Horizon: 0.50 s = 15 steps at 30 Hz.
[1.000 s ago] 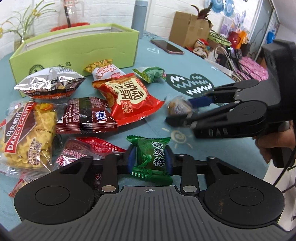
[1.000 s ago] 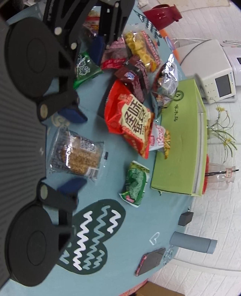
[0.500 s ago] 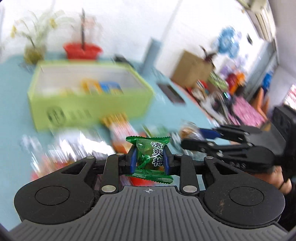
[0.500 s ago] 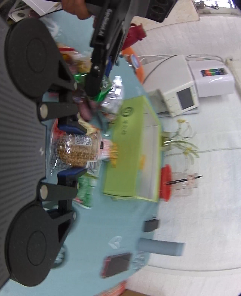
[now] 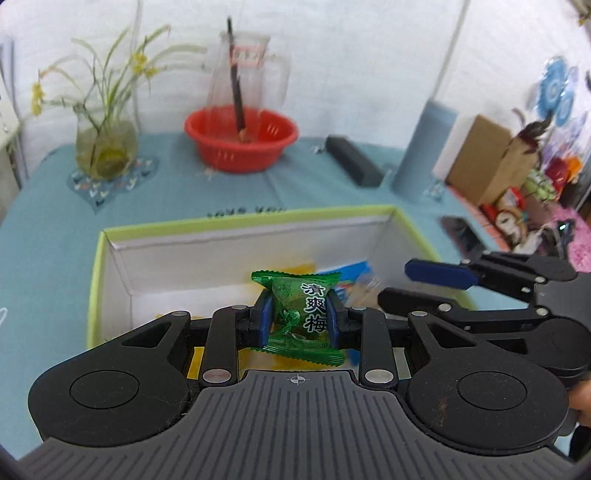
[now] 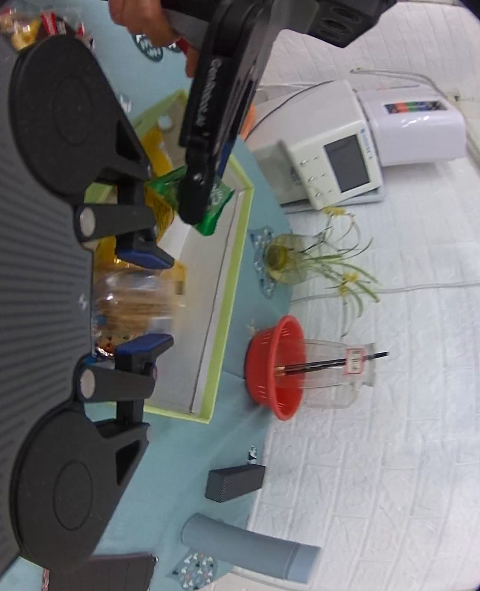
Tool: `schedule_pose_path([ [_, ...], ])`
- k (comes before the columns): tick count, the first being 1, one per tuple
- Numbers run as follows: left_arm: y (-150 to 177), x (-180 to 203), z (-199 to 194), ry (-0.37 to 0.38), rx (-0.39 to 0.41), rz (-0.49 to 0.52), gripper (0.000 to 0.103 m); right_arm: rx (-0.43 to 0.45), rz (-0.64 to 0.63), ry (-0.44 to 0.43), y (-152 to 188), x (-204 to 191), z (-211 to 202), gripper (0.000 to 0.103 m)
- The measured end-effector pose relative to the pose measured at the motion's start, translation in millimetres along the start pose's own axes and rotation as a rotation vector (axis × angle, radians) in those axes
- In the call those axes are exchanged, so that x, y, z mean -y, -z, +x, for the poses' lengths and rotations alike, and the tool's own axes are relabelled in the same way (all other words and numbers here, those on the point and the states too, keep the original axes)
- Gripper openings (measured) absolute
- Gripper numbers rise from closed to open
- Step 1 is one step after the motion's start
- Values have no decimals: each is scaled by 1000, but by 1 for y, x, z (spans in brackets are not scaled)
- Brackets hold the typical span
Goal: Organize snacks
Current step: 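Drop the green candy into the box with the left tool while the right tool carries the cookie bar there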
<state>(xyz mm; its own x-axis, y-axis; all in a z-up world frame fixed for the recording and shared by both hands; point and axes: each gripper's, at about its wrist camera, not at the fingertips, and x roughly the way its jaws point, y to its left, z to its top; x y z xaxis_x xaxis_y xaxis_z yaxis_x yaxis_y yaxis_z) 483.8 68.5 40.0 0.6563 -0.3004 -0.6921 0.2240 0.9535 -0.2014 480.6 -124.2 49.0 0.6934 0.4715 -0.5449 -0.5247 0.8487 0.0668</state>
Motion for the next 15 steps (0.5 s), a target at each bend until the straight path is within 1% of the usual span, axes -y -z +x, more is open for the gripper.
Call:
schedule_pose_path([
  [1,2,-3,9,-7,-17,-3,6,-13,-1,-1,2,2,8,47],
  [3,7,-7,18,-19,-39,-4,15,-29,-18,10,7,1,16,60],
  [4,9,-7,16,-25,-34,1,25,-19,-25,9,8,-1,14,62],
  [5,9,-6,10,-30,-12,9,33,-5,-21,5,8,-3,9,65],
  [6,10,-5,2,-38,17,20,37,19,-17,-1,7,-4,1,74],
  [7,9,-2,-8,-48,48,30,43,44,-15,-1,6,-7,-9,89],
  [8,10,0,-21,-52,81,41,46,69,-21,8,6,-11,-20,95],
  [9,11,3,-34,-52,112,49,48,93,-38,12,6,-17,-33,94],
  [11,16,9,-64,-39,173,56,60,124,-59,7,9,-30,-60,94],
  [13,26,14,-93,-24,228,52,69,143,-66,-8,17,-46,-84,94],
  [14,33,15,-107,-18,247,49,70,147,-69,-15,23,-54,-95,97],
  [15,41,17,-119,-11,262,45,70,155,-71,-25,31,-63,-105,103],
])
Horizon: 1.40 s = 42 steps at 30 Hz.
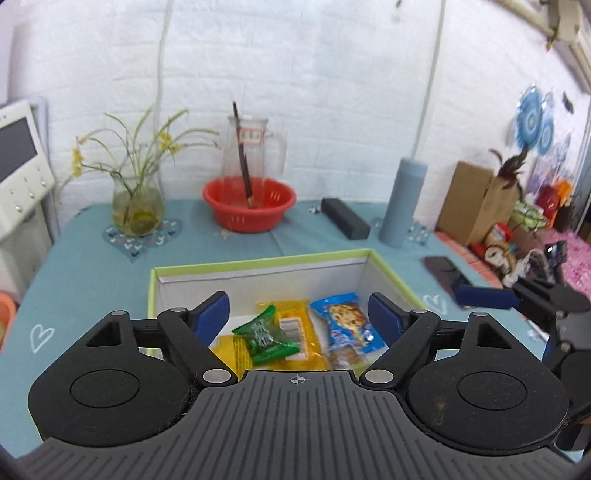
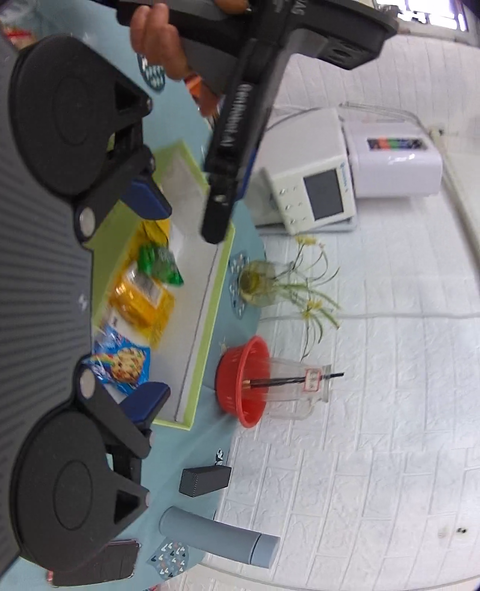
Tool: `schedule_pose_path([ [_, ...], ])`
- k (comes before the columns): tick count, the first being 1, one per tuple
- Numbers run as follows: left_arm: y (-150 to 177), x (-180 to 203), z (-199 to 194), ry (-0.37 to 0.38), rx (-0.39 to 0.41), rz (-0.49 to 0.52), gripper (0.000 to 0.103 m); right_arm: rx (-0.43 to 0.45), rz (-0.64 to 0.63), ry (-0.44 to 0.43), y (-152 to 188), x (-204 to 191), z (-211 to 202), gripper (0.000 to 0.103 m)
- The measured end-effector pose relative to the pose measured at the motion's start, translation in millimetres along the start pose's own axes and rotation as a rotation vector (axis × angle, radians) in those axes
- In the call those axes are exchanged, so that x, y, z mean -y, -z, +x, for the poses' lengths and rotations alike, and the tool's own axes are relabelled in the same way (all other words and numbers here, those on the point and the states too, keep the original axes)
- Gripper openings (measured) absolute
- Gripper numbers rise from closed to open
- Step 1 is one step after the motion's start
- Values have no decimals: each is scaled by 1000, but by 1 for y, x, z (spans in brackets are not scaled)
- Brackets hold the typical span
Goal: Organize snacks
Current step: 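Drop the green candy into the box with the left tool while the right tool carries the cookie bar there, then reach the left tool into the pile and grasp the silver chip bag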
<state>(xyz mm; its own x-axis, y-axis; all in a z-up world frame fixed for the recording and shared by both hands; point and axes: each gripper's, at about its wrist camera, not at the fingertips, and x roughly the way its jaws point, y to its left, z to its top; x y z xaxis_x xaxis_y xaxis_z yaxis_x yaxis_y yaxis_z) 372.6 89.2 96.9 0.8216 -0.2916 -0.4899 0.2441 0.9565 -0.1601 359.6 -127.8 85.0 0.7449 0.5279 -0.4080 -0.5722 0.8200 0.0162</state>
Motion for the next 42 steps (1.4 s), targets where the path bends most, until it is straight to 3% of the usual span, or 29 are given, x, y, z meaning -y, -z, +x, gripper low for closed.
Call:
schedule_pose_path([
  [4,29,2,-47,9,21,-32,75,-18,9,-30,29,-36,-33,103],
  [13,132,-22,-109,-42,-70,-233,75,-128,74,-144,113,-109,-68,103],
  [18,173,-26,-136,10,-113,-334,65,-171,111,-191,133,-133,-64,103],
  [20,173,-18,-143,36,-102,-287,66,-185,125,-205,137,-137,-62,103],
  [23,161,-11,-138,-45,-75,-217,67,-183,136,-184,134,-135,-61,103],
  [25,147,-14,-129,-39,-61,-184,70,-141,122,-164,120,-129,-65,103],
  [28,116,-27,-104,-16,-72,-205,76,-105,101,-123,97,-115,-62,103],
  [31,93,-46,-72,64,-135,-262,78,-98,102,-100,79,-104,-44,103],
  [33,84,-56,-49,110,-180,-282,77,-104,134,-135,73,-98,-29,103],
  [37,78,-65,-6,101,-278,-273,76,-144,186,-188,64,-90,14,103],
  [42,83,-68,26,176,-356,-272,71,-237,242,-237,65,-71,73,102],
])
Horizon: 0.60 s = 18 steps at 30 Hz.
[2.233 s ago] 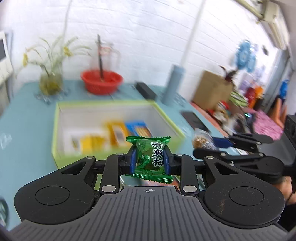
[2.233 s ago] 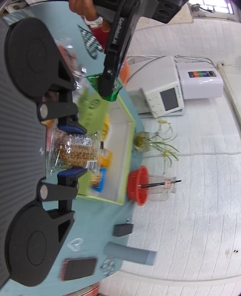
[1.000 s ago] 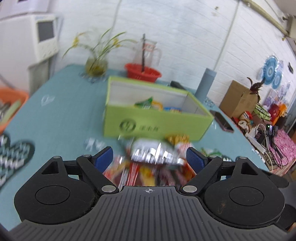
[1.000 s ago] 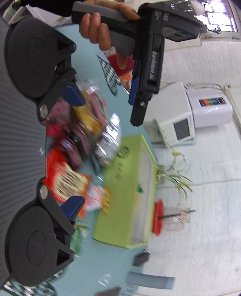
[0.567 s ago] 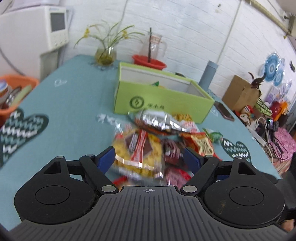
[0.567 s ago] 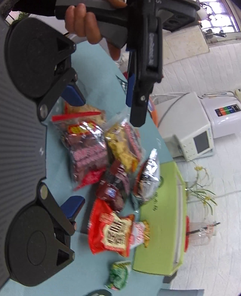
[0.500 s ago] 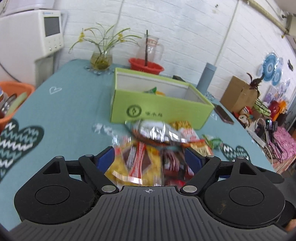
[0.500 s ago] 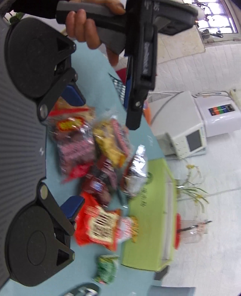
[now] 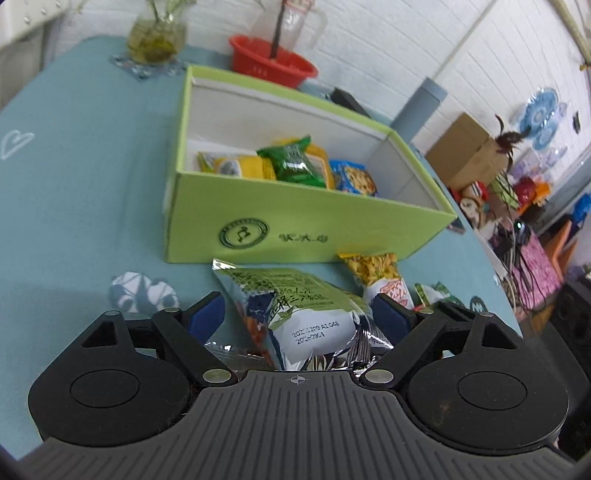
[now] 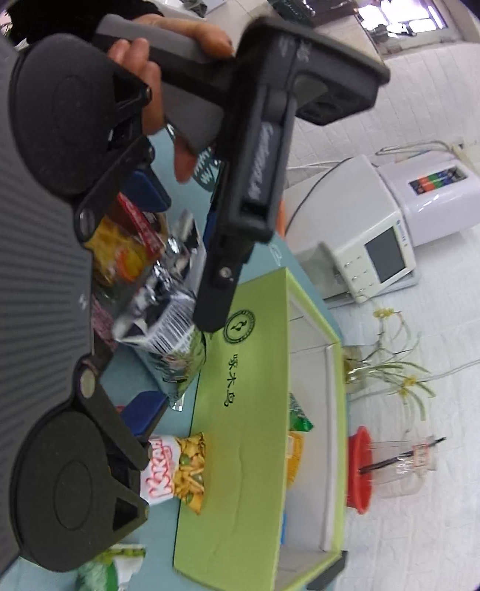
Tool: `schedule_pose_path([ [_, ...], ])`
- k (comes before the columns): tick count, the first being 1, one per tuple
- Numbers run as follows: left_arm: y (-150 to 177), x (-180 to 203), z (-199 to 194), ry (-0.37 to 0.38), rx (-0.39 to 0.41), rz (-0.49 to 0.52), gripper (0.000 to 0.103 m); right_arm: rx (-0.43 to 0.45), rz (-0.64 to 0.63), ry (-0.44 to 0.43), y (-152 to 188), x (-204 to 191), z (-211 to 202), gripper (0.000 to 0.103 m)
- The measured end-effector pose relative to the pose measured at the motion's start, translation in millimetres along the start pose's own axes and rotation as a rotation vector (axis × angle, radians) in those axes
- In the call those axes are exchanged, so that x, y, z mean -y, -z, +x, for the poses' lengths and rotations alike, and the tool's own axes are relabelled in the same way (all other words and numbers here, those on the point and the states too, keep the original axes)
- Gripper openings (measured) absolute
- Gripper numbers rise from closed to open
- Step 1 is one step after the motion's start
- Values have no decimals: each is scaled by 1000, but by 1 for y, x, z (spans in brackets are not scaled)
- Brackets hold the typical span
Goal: Organize snacks
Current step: 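Reach the left tool into the pile and grasp the silver chip bag, then carry the silver chip bag into the green box and open the left tool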
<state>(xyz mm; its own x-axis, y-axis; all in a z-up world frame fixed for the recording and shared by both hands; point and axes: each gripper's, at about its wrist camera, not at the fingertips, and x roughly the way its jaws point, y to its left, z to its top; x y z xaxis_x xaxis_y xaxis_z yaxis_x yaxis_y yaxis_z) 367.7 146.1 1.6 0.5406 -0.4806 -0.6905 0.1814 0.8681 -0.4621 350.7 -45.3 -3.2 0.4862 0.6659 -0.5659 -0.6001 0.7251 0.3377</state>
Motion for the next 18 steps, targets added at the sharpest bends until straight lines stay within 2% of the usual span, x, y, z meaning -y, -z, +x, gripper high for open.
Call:
schedule_pose_path([
  [2,2,-6,9,53,-37,-21,55,-33,40,-51,2,10,13,94],
  [3,4,-9,8,65,-30,-35,51,-29,32,-51,3,10,13,86],
  [6,8,-8,-7,50,10,-43,45,10,-5,-50,4,1,2,71],
  [9,16,0,-37,69,63,-23,44,50,-72,-54,4,-21,-16,70],
  [13,21,8,-80,56,158,-3,45,109,-147,-91,-5,-49,-34,71],
  [15,12,9,-93,45,199,-6,45,139,-186,-108,-16,-58,-37,72],
  [18,-21,12,-97,27,255,21,45,177,-262,-93,-46,-64,-31,78],
])
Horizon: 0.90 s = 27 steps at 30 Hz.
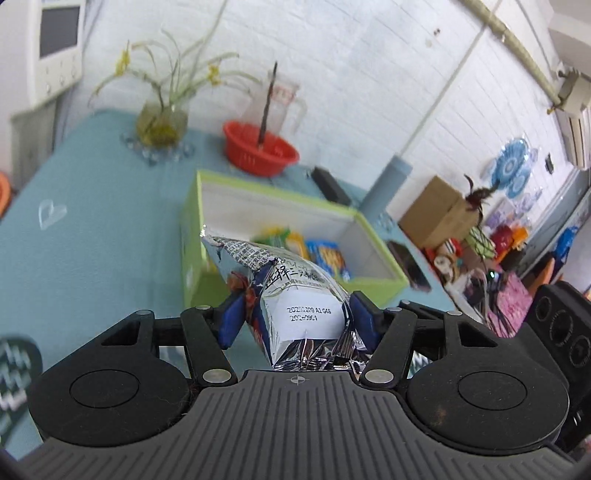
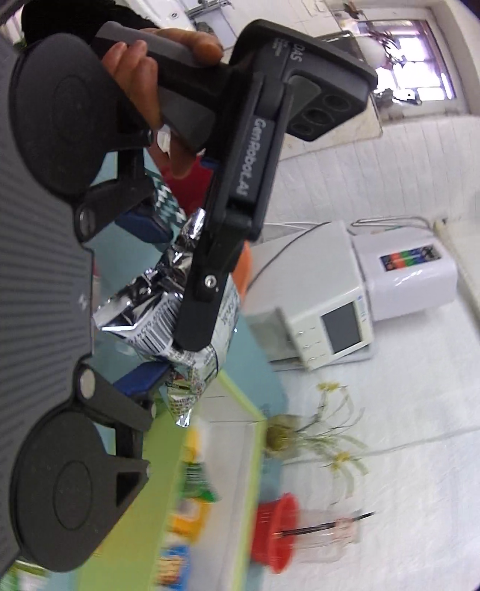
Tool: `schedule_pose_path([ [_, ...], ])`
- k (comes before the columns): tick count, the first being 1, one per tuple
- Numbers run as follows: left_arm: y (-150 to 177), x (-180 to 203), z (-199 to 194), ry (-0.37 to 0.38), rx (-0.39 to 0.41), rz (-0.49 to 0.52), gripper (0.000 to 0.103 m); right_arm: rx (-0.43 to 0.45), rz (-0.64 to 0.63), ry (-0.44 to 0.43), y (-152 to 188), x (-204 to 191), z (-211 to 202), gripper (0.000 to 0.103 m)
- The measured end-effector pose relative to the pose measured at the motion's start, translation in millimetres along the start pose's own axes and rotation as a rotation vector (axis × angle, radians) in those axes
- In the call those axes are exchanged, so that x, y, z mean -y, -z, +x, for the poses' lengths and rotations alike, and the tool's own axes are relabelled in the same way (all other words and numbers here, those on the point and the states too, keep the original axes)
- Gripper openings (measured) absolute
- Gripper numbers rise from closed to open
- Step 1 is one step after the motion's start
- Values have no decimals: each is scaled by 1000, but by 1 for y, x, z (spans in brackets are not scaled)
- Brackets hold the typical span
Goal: Organize snacks
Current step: 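Carry the silver chip bag into the green box and open the left tool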
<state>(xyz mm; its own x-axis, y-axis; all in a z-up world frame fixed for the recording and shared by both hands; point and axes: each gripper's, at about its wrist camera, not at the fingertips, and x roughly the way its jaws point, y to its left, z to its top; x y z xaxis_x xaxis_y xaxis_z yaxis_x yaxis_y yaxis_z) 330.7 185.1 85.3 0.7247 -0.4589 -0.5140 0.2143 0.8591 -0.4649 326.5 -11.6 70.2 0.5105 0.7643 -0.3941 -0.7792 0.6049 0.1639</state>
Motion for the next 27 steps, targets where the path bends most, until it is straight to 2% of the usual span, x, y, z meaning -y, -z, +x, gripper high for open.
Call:
schedule_pose_path([
  [3,-34,1,25,-19,37,48,44,-1,-54,49,-29,19,19,80],
  [7,-63,-10,83,-18,6,42,44,-64,-40,111,-49,64,50,80],
  [12,-61,-34,148,-76,-62,34,44,-173,63,124,-45,119,93,80],
  [13,-59,-39,156,-91,-60,46,42,-190,74,128,-43,125,99,84],
  [14,-58,-39,157,-79,-38,75,48,-202,81,129,-41,129,103,87],
  [15,-58,-37,156,-96,-29,89,51,-206,86,133,-39,131,104,94],
  [16,-59,-32,152,-119,-19,103,59,-201,89,137,-38,132,101,95],
  [18,-58,-22,133,-107,22,135,65,-165,96,139,-35,128,83,95],
  [20,-55,-12,108,-81,71,159,75,-109,101,137,-32,121,57,101],
  [23,-44,4,68,-47,128,167,79,-35,82,157,-26,105,14,102],
  [27,-14,14,30,-11,138,113,81,21,83,163,-3,80,-38,103],
])
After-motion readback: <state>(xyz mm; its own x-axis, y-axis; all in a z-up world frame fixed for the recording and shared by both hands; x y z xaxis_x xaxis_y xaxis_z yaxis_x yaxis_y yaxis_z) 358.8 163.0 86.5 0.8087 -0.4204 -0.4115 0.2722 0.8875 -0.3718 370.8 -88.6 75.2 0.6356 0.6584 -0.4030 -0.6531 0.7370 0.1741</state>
